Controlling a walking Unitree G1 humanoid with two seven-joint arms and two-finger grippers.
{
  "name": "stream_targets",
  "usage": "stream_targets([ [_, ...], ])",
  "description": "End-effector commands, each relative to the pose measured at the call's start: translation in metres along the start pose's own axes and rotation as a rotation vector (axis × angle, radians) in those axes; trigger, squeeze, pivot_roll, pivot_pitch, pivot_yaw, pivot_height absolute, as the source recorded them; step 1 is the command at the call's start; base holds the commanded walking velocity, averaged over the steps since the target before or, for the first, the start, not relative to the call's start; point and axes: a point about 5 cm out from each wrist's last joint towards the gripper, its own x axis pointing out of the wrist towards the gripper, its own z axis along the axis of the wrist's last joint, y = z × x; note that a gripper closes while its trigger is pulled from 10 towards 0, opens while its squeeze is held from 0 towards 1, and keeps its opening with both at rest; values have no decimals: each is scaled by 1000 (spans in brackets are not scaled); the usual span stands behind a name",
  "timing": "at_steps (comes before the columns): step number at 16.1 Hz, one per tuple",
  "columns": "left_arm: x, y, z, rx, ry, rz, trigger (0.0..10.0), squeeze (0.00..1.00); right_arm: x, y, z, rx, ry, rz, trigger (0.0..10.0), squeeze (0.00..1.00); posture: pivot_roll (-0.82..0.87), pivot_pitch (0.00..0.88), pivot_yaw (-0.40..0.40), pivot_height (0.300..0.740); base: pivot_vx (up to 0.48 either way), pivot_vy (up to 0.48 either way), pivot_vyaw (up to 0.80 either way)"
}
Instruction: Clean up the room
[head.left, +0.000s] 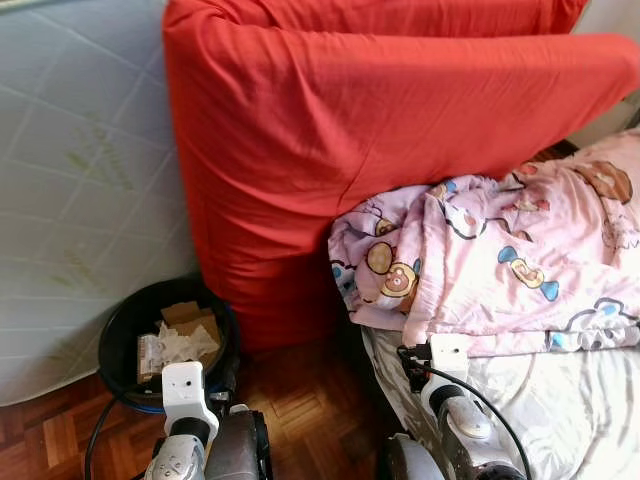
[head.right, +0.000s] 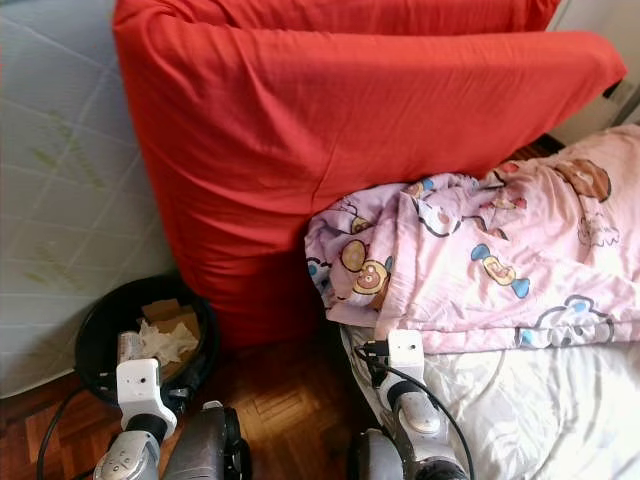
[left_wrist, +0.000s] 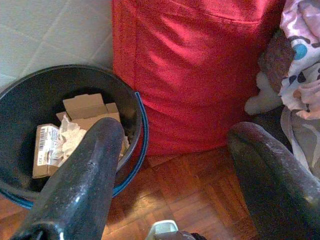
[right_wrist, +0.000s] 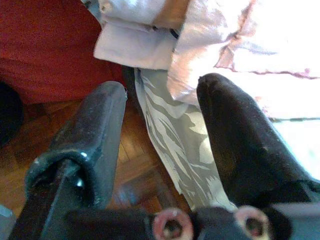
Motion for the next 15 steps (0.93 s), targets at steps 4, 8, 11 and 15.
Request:
stream_targets([
  [4, -6, -2, -7, 4, 38, -12, 10000, 0, -4, -8, -8, 51, 26, -52, 10000, 0, 11, 220, -48, 629, 202, 0, 0],
  [8, -7, -3, -7, 1, 38, -14, 10000, 0, -4, -9, -7, 54, 19, -47, 10000, 0, 14, 223, -44, 629, 0, 0, 0],
  [11, -7, -3, -7, 3, 40, -16, 10000, 0, -3, -8, -5, 59, 15, -50, 10000, 0, 13, 224, -42, 629, 0, 0, 0],
  [15, -8, -3, -6, 4, 41, -18, 10000, 0, -1, -5, -1, 71, -5, -40, 10000, 0, 17, 226, -38, 614, 0, 0, 0],
])
